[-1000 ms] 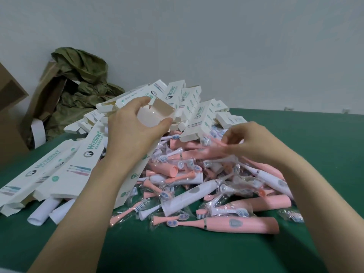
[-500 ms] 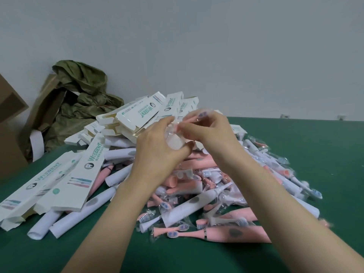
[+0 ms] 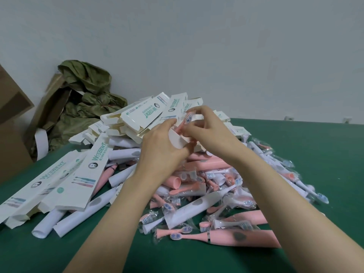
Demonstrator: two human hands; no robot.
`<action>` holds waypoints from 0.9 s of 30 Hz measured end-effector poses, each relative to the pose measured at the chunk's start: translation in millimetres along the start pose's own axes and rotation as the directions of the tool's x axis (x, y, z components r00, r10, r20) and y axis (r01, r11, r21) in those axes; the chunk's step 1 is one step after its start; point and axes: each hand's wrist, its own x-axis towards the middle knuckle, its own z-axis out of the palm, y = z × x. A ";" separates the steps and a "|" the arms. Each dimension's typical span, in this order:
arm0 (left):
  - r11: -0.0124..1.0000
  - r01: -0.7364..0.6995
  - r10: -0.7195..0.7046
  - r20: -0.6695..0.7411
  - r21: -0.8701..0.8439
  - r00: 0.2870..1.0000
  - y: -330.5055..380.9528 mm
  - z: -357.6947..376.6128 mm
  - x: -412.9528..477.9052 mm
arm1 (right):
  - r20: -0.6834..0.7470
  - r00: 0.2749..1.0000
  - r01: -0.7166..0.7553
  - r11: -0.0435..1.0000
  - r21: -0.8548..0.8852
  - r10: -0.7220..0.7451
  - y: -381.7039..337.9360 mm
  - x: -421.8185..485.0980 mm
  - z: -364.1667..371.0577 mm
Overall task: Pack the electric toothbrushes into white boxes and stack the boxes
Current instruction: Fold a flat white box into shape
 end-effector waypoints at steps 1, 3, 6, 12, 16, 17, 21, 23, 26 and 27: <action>1.000 0.002 -0.002 -0.006 -0.009 1.000 -0.2 -0.5 0.1 | -0.028 1.000 0.015 0.998 0.058 -0.013 0.8 -1.4 -1.1; 1.000 -0.001 0.001 -0.016 -0.015 1.000 -0.1 -0.8 0.4 | -0.112 0.990 0.101 0.990 0.102 -0.090 0.5 -3.7 -1.2; 0.999 0.013 -0.015 -0.044 -0.048 0.999 1.1 -2.5 0.0 | -0.182 0.964 0.211 0.974 0.083 -0.194 1.1 -6.7 3.7; 0.999 0.003 -0.005 -0.040 -0.050 0.999 4.2 -2.7 -2.9 | -0.224 0.937 0.256 0.964 -0.074 -0.267 3.0 -7.7 10.3; 1.000 -0.011 0.011 0.009 -0.012 1.000 1.3 -0.3 -5.6 | 0.031 0.966 0.244 0.864 -0.441 -0.257 6.8 -5.7 12.1; 1.000 -0.022 0.022 0.016 -0.017 1.000 0.7 0.1 -6.6 | 0.062 0.966 0.252 0.856 -0.452 -0.252 7.3 -6.4 9.6; 0.996 -0.087 0.089 0.131 -0.018 0.987 -7.6 -1.5 -8.5 | -0.207 0.940 0.162 0.888 -0.430 -0.272 14.3 -9.2 -0.4; 0.986 -0.162 0.148 0.267 0.034 0.952 -11.3 -2.1 -9.4 | -0.288 0.952 -0.014 0.921 -0.388 -0.107 18.3 -9.6 -3.1; 0.988 -0.152 0.151 0.214 -0.015 0.965 -9.5 0.1 -12.0 | -0.172 0.980 -0.100 0.995 -0.015 0.096 17.8 -11.5 -4.3; 0.992 -0.095 0.105 0.143 -0.078 0.984 -7.0 1.3 -13.2 | -0.164 0.981 -0.090 0.992 0.083 0.103 16.5 -12.8 -3.5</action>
